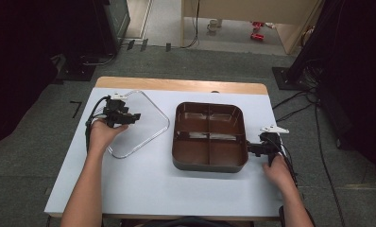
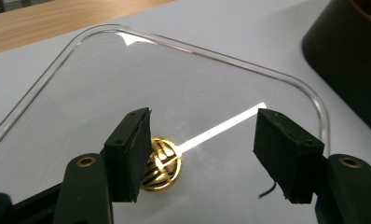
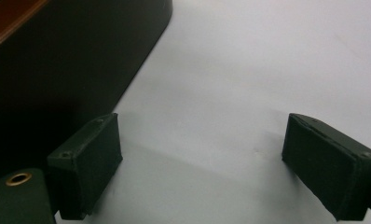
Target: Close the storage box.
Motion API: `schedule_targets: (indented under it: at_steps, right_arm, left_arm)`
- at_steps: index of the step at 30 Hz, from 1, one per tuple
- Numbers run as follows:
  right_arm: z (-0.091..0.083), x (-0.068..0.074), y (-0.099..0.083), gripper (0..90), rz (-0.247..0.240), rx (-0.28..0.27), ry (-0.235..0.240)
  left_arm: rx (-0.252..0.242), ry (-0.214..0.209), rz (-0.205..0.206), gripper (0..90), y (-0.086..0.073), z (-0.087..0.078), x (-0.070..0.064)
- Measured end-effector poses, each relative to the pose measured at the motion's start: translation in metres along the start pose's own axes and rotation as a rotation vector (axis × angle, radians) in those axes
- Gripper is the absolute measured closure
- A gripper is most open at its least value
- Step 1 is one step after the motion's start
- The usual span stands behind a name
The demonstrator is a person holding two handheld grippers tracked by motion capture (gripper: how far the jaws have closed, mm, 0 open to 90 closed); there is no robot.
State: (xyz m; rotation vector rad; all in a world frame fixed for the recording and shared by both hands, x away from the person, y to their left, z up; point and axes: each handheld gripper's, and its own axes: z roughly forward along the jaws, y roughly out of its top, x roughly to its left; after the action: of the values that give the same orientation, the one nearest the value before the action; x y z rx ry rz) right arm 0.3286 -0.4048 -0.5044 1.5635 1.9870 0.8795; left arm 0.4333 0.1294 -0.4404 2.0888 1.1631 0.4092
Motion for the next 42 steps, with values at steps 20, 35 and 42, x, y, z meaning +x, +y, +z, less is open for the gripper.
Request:
schedule_targets:
  at_steps: [20,35,42]
  right_arm:
    - [0.0,0.0,0.0,11.1,0.0,0.0,0.0]
    - [0.0,0.0,0.0,11.1,0.0,0.0,0.0]
    - [0.0,0.0,0.0,11.1,0.0,0.0,0.0]
  left_arm:
    - [0.056,0.072,0.013,46.6,-0.021,0.016,0.013]
    - [0.046,0.052,-0.016,57.8,-0.026,0.02,0.017]
    - [0.047,0.045,-0.022,58.7,-0.025,0.019,0.018]
